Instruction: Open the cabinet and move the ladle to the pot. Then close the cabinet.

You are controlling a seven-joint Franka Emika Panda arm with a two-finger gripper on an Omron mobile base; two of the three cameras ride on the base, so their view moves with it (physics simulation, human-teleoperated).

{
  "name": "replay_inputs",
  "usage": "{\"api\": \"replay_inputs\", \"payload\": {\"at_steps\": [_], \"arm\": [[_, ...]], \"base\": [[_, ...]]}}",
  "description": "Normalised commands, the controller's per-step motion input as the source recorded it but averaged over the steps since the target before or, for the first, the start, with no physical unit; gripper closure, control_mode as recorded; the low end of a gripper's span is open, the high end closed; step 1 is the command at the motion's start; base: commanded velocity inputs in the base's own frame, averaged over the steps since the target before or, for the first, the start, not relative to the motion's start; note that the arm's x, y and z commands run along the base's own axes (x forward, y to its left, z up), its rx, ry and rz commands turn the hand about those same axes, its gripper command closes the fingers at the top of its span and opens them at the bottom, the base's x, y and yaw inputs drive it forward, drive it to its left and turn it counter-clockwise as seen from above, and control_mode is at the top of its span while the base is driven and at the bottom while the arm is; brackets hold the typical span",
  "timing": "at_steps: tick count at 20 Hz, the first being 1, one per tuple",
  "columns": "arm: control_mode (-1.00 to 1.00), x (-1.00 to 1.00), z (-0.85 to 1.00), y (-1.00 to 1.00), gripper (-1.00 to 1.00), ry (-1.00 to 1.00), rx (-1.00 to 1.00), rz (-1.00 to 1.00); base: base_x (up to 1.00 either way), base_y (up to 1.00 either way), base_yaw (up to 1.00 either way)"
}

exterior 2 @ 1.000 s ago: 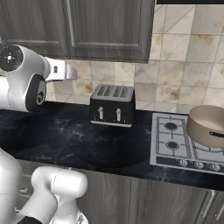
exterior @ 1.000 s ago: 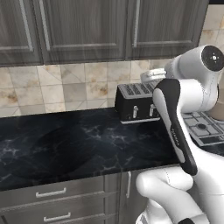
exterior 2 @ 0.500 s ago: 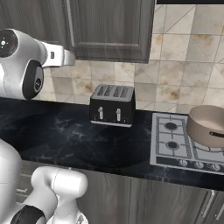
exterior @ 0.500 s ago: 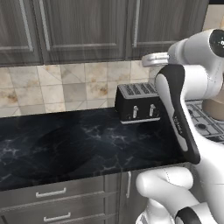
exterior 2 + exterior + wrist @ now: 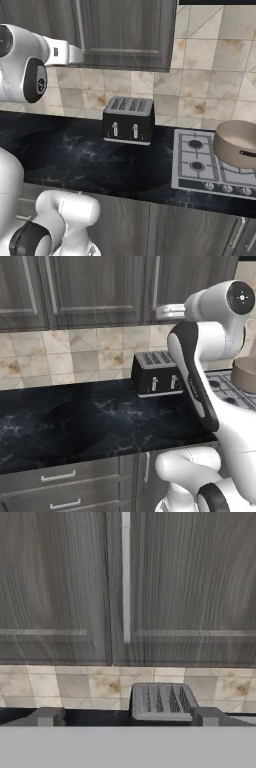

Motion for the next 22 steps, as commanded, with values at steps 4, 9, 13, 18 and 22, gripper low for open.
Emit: {"api": "replay_inputs", "payload": {"at_steps": [4,9,13,18,22], "arm": [[-1.0,0.3,0.1,0.0,-1.0,-0.04,0.0,-0.06],[-1.0,0.42,0.03,0.0,-1.0,0.0,0.01,-0.03],[-1.0,0.44,0.04,0.0,-1.0,0.0,0.03,-0.01],[-1.0,0.42,0.04,0.0,-1.0,0.0,0.02,-0.02],[-1.0,0.41,0.0,0.0,-1.0,0.0,0.0,-0.02]], "base": [[0.0,0.0,0.0],[0.0,0.0,0.0],[0.0,0.0,0.0],[0.0,0.0,0.0],[0.0,0.0,0.0]]}}
